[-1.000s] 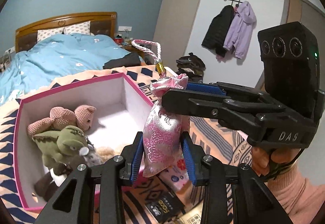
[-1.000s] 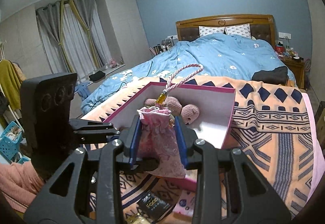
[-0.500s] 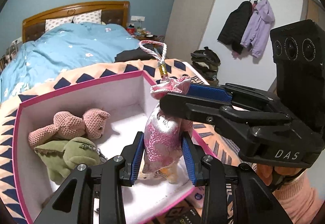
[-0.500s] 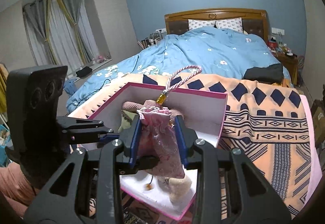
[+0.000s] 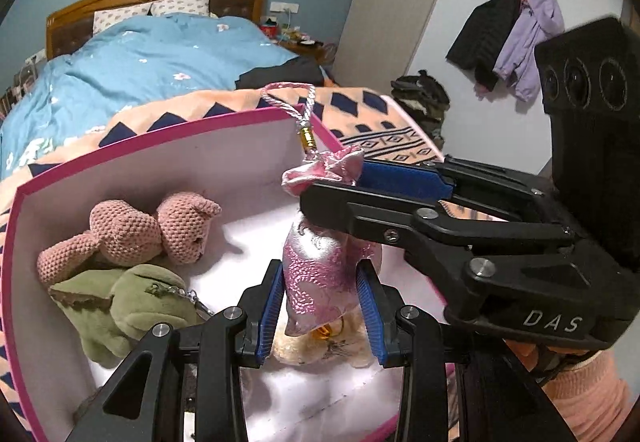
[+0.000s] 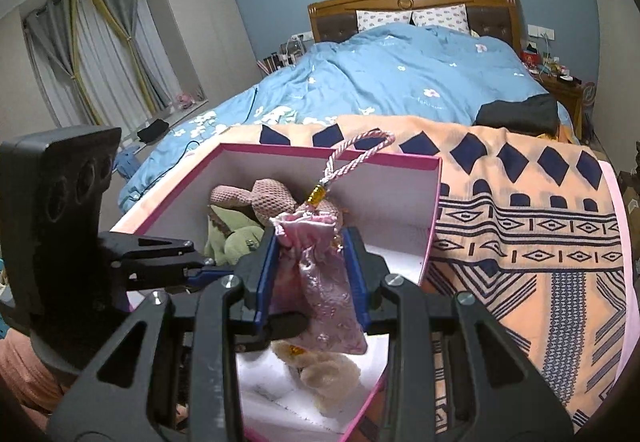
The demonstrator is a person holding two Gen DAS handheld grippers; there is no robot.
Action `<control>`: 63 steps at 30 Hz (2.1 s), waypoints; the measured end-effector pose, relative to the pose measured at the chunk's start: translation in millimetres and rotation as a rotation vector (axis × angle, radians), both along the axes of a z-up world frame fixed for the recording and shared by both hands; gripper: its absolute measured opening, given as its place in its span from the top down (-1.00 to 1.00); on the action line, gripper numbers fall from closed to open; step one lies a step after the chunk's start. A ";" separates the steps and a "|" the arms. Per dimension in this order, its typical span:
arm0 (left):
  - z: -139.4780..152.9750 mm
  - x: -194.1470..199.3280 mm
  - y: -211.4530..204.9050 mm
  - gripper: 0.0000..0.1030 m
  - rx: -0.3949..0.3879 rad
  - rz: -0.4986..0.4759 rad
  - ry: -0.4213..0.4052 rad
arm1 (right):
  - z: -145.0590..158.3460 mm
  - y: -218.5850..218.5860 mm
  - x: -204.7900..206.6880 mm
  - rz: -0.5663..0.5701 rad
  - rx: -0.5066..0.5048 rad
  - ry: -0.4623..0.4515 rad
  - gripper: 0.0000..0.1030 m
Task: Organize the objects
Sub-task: 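Carry the pink pouch over the magenta box and lower it inside, then open both grippers and withdraw them from the box, then move both grippers down to the gold-and-white tissue pack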
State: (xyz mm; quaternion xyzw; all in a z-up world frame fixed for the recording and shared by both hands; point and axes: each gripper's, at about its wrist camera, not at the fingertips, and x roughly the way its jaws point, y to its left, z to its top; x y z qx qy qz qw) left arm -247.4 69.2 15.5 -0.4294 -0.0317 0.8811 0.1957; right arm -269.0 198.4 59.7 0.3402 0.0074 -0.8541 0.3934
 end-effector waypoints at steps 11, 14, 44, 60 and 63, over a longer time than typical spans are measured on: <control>-11.0 -21.8 -4.0 0.27 -0.020 0.031 -0.078 | -15.0 -4.8 -17.2 -0.071 0.083 -0.025 0.03; -15.6 -24.6 -8.2 0.25 -0.007 0.048 -0.098 | -15.2 -0.5 -16.4 -0.092 0.074 -0.021 0.01; 38.5 155.5 1.0 -0.29 0.018 -0.108 0.282 | -0.7 77.4 130.1 0.045 -0.114 0.052 -0.14; -57.0 191.7 22.4 -0.29 0.003 -0.170 0.005 | -85.1 111.2 169.7 -0.030 -0.058 -0.185 -0.14; -64.7 196.5 22.7 -0.29 0.008 -0.169 -0.024 | -95.1 107.2 177.7 -0.015 -0.045 -0.207 -0.14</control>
